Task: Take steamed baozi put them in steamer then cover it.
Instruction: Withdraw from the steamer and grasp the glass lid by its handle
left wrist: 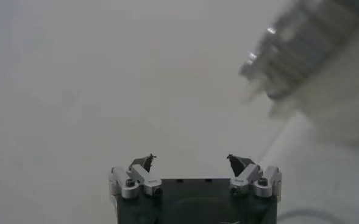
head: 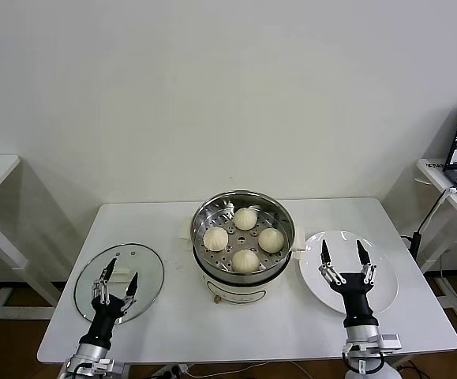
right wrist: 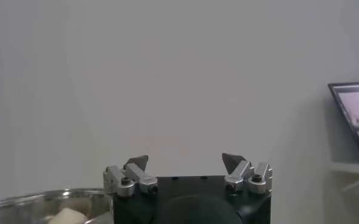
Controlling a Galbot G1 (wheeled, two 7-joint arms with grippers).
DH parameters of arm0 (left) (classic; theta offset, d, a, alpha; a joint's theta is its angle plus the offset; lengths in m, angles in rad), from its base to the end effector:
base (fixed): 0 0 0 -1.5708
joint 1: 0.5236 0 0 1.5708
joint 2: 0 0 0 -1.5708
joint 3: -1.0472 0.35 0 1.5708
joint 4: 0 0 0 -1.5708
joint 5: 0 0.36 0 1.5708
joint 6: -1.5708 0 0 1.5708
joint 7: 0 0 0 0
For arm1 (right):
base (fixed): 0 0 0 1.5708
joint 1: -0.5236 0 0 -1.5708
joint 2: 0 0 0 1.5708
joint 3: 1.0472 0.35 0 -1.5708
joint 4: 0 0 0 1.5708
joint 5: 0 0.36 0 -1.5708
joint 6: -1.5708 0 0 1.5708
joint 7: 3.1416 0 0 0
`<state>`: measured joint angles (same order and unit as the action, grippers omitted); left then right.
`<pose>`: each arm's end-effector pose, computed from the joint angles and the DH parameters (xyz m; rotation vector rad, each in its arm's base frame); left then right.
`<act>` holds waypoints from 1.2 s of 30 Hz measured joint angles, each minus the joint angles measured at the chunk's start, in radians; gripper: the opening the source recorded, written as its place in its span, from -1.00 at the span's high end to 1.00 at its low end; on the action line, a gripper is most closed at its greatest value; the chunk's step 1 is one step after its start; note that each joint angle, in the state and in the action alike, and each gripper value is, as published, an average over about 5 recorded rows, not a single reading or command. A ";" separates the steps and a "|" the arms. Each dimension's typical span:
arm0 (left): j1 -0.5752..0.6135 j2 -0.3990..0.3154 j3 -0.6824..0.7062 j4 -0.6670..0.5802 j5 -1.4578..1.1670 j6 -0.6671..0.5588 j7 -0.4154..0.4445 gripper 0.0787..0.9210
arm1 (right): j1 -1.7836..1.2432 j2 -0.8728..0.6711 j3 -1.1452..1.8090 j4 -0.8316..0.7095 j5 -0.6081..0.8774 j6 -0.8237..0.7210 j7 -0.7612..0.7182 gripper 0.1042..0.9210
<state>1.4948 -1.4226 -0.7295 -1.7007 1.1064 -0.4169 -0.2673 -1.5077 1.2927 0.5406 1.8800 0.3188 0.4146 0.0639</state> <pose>0.1898 0.1170 -0.4120 0.0866 2.4315 1.7381 0.2051 -0.0716 -0.3581 0.0172 2.8872 0.1073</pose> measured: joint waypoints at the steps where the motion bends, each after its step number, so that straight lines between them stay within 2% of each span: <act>1: -0.005 0.004 -0.009 0.019 0.043 -0.004 -0.016 -0.77 | -0.002 0.004 -0.001 -0.002 -0.003 0.003 0.001 -0.76; 7: -0.031 0.027 -0.059 0.105 0.240 -0.012 -0.082 -0.77 | -0.012 0.023 -0.006 -0.014 -0.019 0.018 0.002 -0.76; 14: -0.064 0.042 -0.099 0.162 0.354 -0.002 -0.116 -0.77 | -0.015 0.035 -0.007 -0.027 -0.029 0.032 0.003 -0.76; 36: -0.181 0.054 -0.072 0.249 0.451 0.053 -0.086 -0.77 | -0.019 0.039 0.006 -0.059 -0.051 0.053 0.007 -0.76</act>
<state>1.3139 -1.3683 -0.8015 -1.4515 1.5576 -0.3637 -0.3530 -1.5264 1.3315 0.5461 1.8207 0.2675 0.4680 0.0709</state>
